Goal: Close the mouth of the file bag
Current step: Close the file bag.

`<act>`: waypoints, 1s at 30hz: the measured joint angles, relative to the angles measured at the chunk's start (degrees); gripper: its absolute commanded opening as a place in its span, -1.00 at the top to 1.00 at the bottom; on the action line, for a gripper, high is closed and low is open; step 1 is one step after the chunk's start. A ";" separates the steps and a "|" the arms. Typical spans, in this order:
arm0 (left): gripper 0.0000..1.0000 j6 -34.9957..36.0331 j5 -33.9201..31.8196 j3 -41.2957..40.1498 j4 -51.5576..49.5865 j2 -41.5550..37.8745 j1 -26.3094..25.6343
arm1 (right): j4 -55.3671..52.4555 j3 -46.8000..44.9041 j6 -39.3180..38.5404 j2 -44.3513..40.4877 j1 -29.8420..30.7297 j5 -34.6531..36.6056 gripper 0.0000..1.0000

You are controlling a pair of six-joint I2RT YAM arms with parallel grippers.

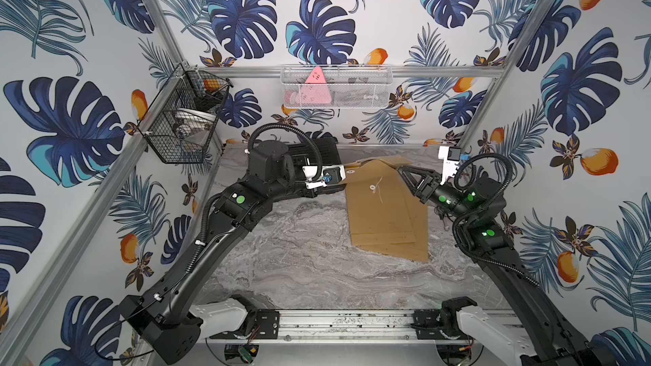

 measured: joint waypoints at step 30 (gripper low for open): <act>1.00 -1.11 2.80 4.26 -3.78 6.29 0.00 | -24.11 16.50 -23.56 5.35 4.46 -4.46 -0.20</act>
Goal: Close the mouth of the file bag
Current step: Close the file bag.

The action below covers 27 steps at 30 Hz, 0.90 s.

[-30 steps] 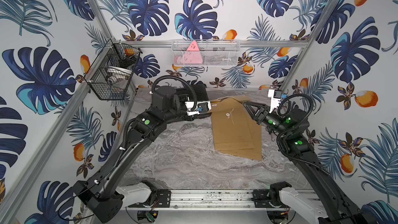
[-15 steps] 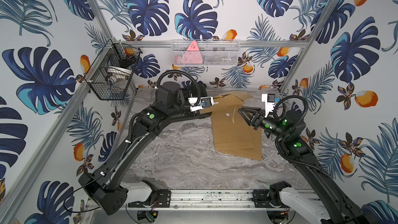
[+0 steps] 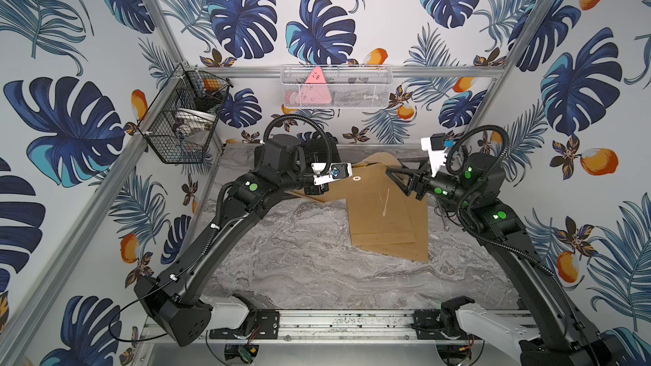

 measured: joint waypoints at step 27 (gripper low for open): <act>1.00 -6.10 0.44 2.14 0.17 -0.68 3.13 | 13.16 -20.31 8.83 -8.63 3.45 17.07 -0.21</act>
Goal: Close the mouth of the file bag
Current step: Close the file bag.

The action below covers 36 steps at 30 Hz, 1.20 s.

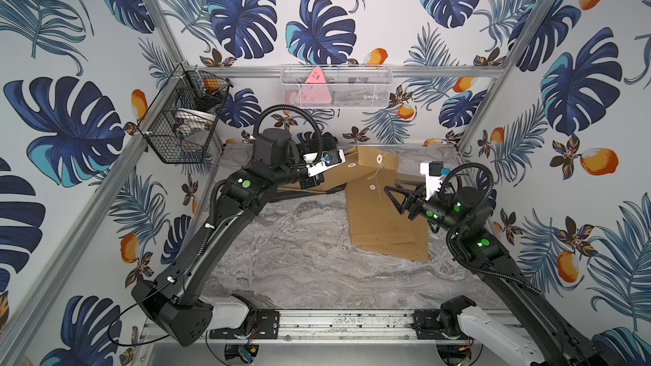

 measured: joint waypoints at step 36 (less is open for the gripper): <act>1.00 -5.42 4.55 0.24 -1.90 -3.30 0.37 | 22.82 1.51 3.04 19.04 -2.80 26.62 1.00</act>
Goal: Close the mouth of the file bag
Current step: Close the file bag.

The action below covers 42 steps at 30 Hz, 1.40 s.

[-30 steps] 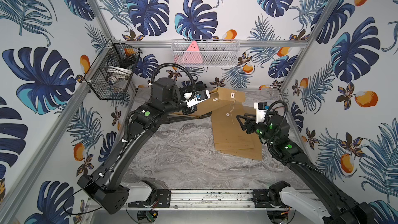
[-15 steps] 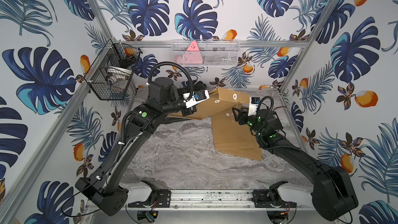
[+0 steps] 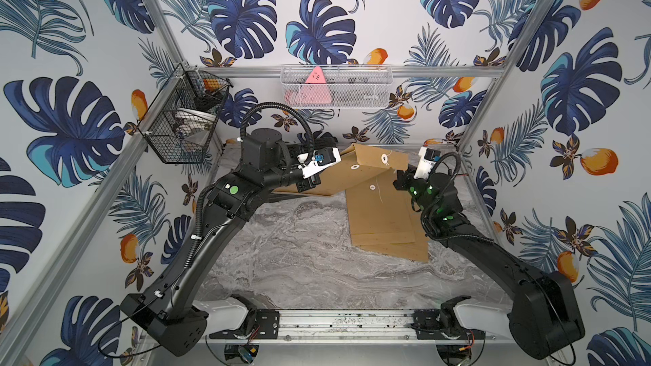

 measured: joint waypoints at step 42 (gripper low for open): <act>1.00 -46.18 1.29 -3.45 14.53 7.82 2.80 | -19.28 7.06 -0.04 -2.38 31.08 -2.73 1.00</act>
